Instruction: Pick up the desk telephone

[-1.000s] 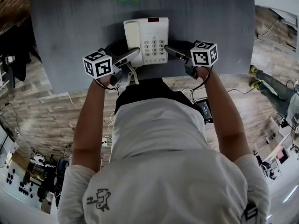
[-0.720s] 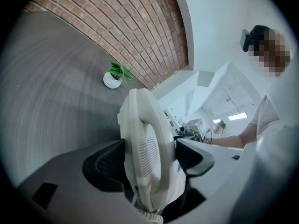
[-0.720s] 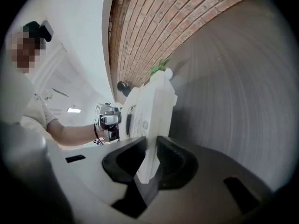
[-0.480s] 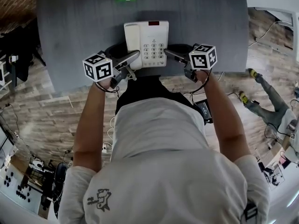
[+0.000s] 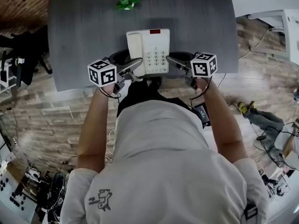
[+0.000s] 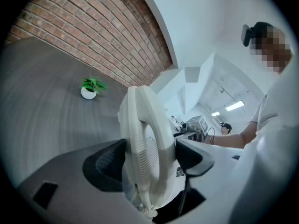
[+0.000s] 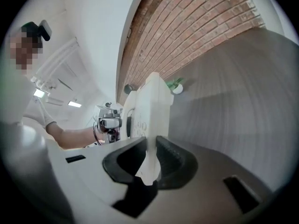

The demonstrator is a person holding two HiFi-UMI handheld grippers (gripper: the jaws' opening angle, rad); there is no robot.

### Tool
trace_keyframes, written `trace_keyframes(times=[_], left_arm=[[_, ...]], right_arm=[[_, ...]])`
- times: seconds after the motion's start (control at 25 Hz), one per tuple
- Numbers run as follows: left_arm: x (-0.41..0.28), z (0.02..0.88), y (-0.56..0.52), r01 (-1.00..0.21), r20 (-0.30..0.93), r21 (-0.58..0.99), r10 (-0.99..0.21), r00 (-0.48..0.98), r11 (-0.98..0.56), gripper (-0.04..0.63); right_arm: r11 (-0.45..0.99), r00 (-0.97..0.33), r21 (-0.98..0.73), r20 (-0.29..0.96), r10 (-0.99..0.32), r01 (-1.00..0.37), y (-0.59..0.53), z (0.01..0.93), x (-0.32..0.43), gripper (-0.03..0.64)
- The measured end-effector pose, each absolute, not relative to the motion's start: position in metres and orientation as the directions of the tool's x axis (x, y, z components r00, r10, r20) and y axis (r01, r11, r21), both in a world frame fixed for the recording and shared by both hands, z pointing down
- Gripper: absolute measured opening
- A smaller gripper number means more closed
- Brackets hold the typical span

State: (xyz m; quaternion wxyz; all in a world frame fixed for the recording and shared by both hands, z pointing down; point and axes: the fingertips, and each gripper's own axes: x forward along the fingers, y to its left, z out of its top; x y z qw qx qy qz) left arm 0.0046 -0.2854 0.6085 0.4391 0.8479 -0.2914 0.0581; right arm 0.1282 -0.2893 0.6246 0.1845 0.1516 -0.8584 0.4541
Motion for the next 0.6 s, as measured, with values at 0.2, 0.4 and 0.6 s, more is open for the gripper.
trace_keyframes(times=[0.2,0.4,0.6], left_arm=[[0.012,0.585,-0.267,-0.560,0.342,0.699,-0.481,0.808,-0.444,0.348],[0.013,0.572,-0.251,-0.576,0.348,0.685,-0.495,0.796,-0.446,0.347],[0.002,0.569,-0.269,-0.578,0.360,0.683,-0.483,0.798,-0.445,0.345]], right_arm=[[0.580,-0.894,-0.702,0.432,-0.117,-0.414,-0.279,0.598,0.137,0.074],[0.587,-0.897,-0.696,0.422,-0.131,-0.413,-0.265,0.585,0.138,0.072],[0.567,-0.894,-0.710,0.434,-0.113,-0.417,-0.274,0.590,0.127,0.072]])
